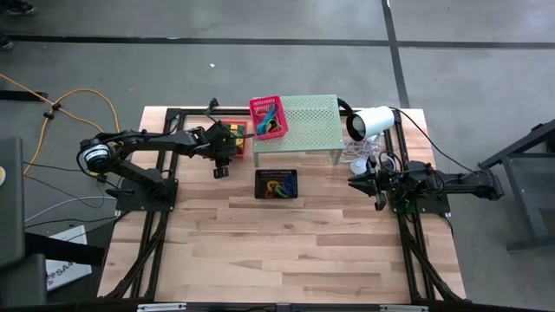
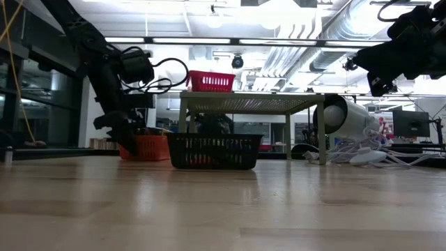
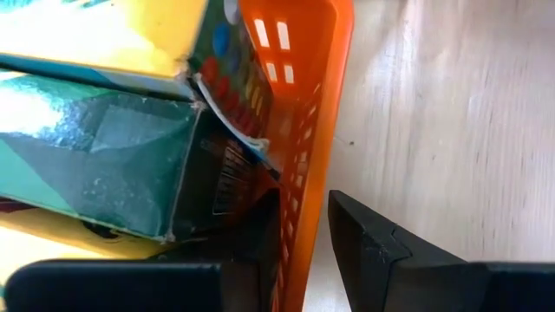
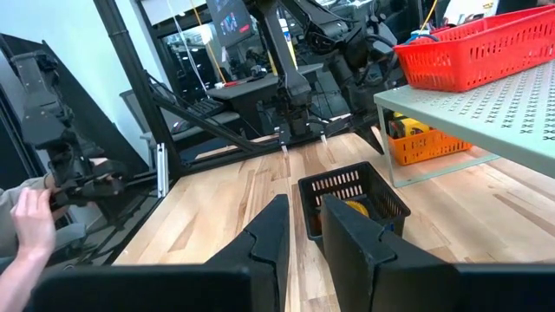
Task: Pick & Place Office Desk Supplies
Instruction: Put the orange bin with the crayon boxes on the shelf
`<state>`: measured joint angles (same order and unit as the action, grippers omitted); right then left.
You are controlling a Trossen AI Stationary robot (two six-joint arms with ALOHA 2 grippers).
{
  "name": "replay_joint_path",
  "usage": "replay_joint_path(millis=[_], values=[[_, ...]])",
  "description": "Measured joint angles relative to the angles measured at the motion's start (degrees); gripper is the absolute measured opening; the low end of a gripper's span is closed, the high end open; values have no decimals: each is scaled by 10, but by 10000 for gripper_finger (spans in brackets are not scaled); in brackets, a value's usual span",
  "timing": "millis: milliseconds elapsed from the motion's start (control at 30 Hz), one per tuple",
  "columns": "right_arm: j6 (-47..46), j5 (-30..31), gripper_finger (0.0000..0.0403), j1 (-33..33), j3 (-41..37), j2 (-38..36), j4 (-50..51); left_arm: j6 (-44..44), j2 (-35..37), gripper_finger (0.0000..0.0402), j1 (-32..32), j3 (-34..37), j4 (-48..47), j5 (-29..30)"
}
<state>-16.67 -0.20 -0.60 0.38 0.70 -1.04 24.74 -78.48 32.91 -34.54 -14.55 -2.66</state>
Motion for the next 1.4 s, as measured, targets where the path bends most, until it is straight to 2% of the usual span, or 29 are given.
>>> replay_joint_path(millis=[433,733,900,1033,1200,1400], values=[[0,0,58,0,0,0,0,-18,0,85,-13,0,1,2],[0,0,58,0,0,0,0,-26,0,7,-13,0,0,6],[0,0,58,0,0,0,0,-35,0,2,-17,0,-5,9],[0,0,58,0,0,0,0,-37,6,1,-36,0,-11,35],[0,0,58,0,0,0,0,-43,35,1,-62,1,-20,67],[0,0,58,0,0,0,0,-95,70,1,-80,1,-52,84]])
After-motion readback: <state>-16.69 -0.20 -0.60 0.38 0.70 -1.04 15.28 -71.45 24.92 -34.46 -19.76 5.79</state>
